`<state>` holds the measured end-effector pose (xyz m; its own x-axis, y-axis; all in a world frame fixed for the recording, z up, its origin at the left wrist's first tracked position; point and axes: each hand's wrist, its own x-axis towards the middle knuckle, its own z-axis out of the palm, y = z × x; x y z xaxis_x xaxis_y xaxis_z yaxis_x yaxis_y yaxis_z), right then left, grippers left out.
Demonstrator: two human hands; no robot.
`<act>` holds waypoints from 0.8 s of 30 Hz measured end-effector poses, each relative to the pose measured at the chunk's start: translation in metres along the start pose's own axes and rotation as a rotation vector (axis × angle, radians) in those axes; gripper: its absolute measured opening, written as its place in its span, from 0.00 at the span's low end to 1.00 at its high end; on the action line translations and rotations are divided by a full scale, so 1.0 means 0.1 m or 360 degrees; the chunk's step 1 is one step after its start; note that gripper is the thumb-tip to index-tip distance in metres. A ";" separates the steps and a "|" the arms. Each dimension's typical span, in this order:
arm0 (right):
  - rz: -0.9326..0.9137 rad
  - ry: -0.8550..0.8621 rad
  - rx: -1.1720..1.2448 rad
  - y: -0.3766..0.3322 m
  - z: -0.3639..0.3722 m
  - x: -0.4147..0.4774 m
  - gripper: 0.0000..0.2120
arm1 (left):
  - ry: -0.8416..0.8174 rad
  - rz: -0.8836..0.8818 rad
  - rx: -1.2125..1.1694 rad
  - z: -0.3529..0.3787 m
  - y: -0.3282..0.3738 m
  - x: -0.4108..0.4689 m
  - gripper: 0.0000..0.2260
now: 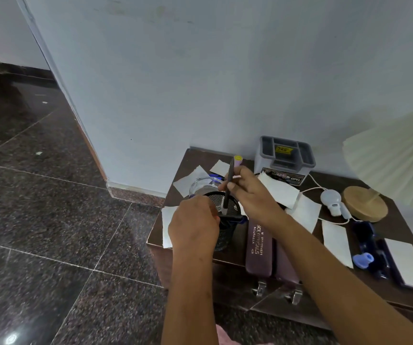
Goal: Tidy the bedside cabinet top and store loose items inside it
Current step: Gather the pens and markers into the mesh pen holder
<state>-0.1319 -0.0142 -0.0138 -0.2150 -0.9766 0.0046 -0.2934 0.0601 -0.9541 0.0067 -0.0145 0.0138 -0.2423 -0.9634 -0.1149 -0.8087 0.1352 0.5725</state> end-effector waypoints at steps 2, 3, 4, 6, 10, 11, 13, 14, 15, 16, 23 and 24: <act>-0.0004 -0.0002 -0.0116 0.08 0.00 -0.04 0.08 | 0.0023 -0.0004 -0.0019 0.01 -0.01 0.01 0.07; -0.0004 -0.0008 -0.0158 0.10 0.00 -0.05 0.08 | 0.0039 -0.0009 -0.0044 0.02 -0.02 0.02 0.06; -0.0004 -0.0019 -0.0177 0.11 0.00 -0.07 0.07 | 0.0069 -0.0020 -0.0077 0.02 -0.04 0.03 0.05; 0.0002 -0.0011 -0.0253 0.11 -0.01 -0.08 0.09 | 0.0179 -0.0054 -0.0150 0.04 -0.04 0.06 0.05; 0.0161 -0.0195 0.0063 0.11 -0.06 -0.06 0.17 | 0.0511 -0.0034 -0.0326 0.14 0.02 0.11 0.08; 0.0211 -0.0237 0.0246 0.10 -0.09 -0.05 0.19 | 0.0568 0.0011 -0.0360 0.18 0.03 0.12 0.09; 0.0251 -0.0183 0.0466 0.13 -0.18 0.03 0.23 | 0.0610 0.0120 -0.0340 0.28 0.01 0.15 0.11; 0.0261 -0.0127 0.0519 0.15 -0.22 0.09 0.25 | 0.0602 0.0168 -0.0326 0.32 -0.01 0.17 0.13; 0.0281 -0.0057 0.0530 0.17 -0.26 0.17 0.27 | 0.0578 0.0217 -0.0349 0.36 -0.04 0.20 0.15; 0.0308 0.0026 0.0470 0.20 -0.29 0.26 0.28 | 0.0539 0.0272 -0.0412 0.38 -0.07 0.22 0.17; 0.0122 -0.0130 -0.1400 0.50 -0.28 0.94 0.20 | -0.0261 0.0271 -0.1097 0.35 -0.39 0.26 0.50; 0.0124 -0.0215 -0.1613 0.54 -0.25 1.00 0.18 | -0.0348 0.0266 -0.1115 0.36 -0.44 0.27 0.52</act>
<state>-0.1924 -0.1034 -0.0573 -0.1791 -0.9738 -0.1400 -0.9457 0.2097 -0.2484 0.0167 -0.0378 -0.0439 -0.4918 -0.8652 -0.0976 -0.2390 0.0263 0.9707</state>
